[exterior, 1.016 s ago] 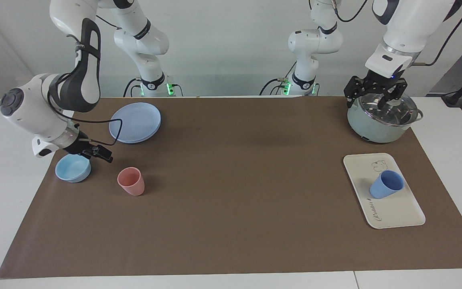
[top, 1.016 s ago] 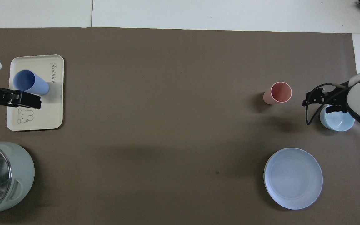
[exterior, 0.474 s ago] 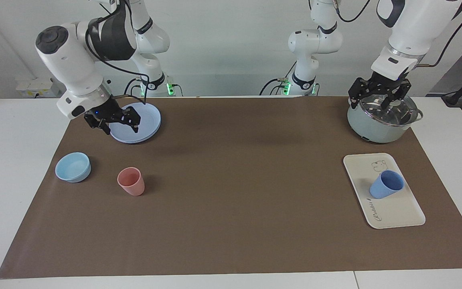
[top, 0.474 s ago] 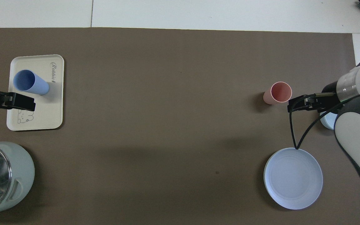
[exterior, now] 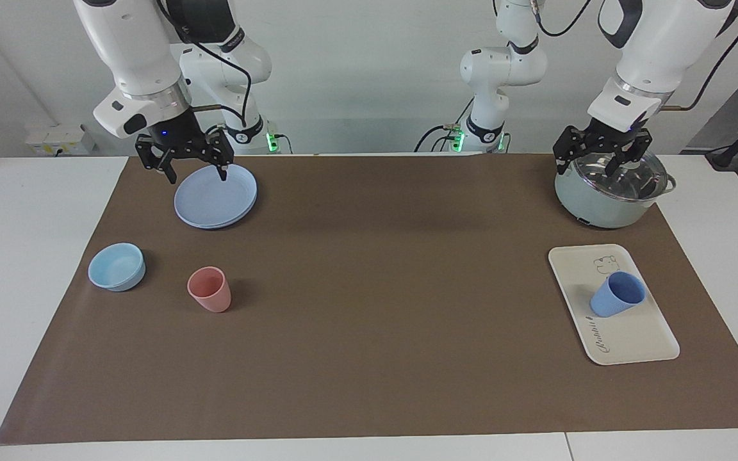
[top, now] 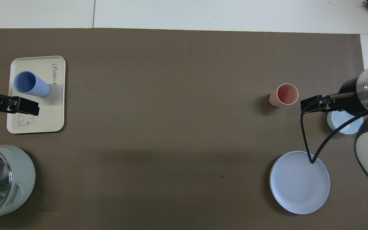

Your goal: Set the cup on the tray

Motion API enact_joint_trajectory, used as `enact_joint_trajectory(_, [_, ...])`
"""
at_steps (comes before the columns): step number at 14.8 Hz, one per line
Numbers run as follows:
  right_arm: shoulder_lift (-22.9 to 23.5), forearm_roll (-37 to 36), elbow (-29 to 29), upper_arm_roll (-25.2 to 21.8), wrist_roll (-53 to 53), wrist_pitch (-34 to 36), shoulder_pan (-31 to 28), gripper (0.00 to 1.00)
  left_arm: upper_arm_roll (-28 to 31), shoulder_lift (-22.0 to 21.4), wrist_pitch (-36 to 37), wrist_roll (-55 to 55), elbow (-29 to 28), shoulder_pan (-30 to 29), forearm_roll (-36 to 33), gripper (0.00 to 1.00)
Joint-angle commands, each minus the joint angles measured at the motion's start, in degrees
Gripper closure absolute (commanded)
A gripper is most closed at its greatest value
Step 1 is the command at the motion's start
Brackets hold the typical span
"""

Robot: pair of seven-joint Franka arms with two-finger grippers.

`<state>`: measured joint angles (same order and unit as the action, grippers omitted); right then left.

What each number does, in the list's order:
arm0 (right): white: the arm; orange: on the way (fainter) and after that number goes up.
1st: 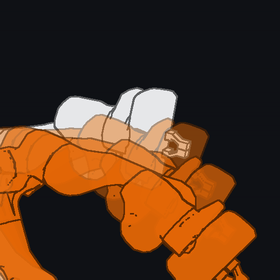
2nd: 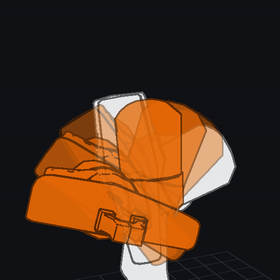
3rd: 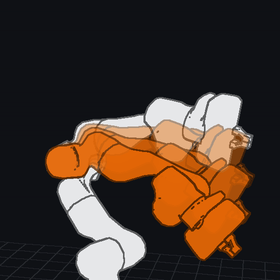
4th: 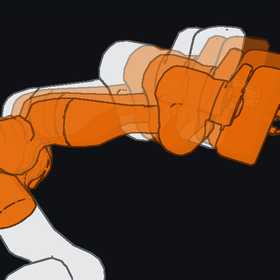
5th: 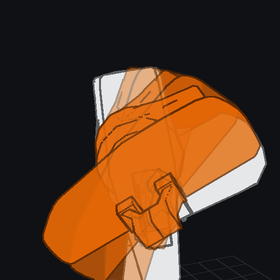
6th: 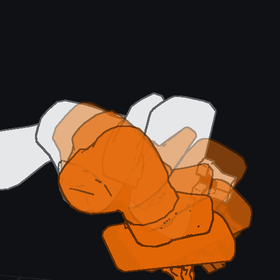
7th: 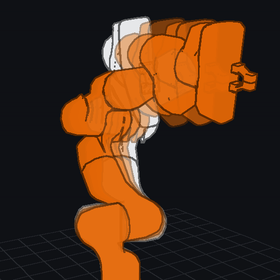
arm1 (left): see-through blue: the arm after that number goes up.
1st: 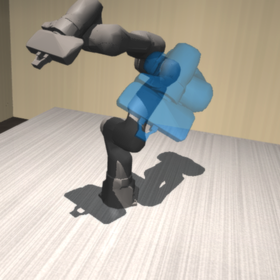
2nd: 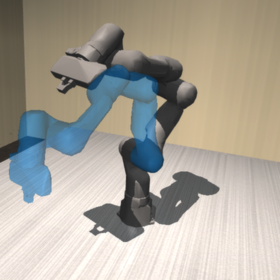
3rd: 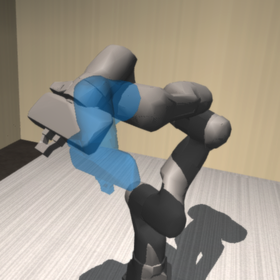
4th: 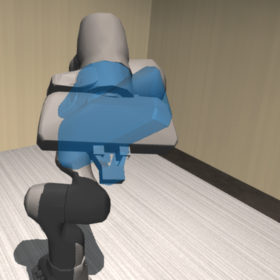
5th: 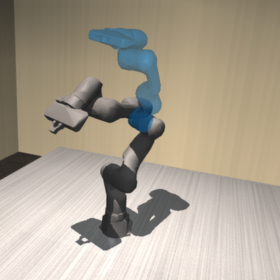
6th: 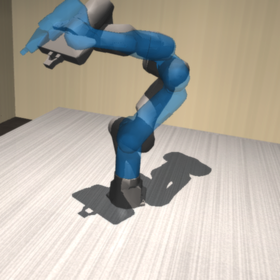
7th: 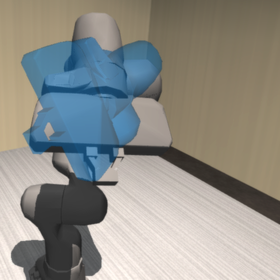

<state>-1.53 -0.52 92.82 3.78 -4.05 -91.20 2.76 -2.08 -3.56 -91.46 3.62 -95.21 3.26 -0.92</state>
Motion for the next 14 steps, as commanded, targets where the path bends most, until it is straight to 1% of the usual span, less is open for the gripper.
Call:
enact_joint_trajectory(1, [2.58,-1.77,-3.61,0.35,-0.35,2.08,-0.91,0.01,-0.03,-1.36,-1.00,0.78,-1.56,0.00,0.22,0.00])
enact_joint_trajectory(3, [2.50,-1.85,-3.52,0.26,-0.43,2.51,-0.83,0.01,0.06,-1.36,-0.31,0.34,-1.56,0.00,0.22,0.00])
enact_joint_trajectory(7, [2.06,-1.94,-2.91,-0.09,-0.52,4.01,-1.88,0.01,0.15,-1.36,-0.21,0.43,-1.56,-2.19,0.22,0.00])
enact_joint_trajectory(14, [1.88,-1.94,-2.64,-0.18,-0.61,4.10,-2.06,0.01,0.15,-1.36,-0.21,0.43,-1.56,-2.64,0.22,0.00])
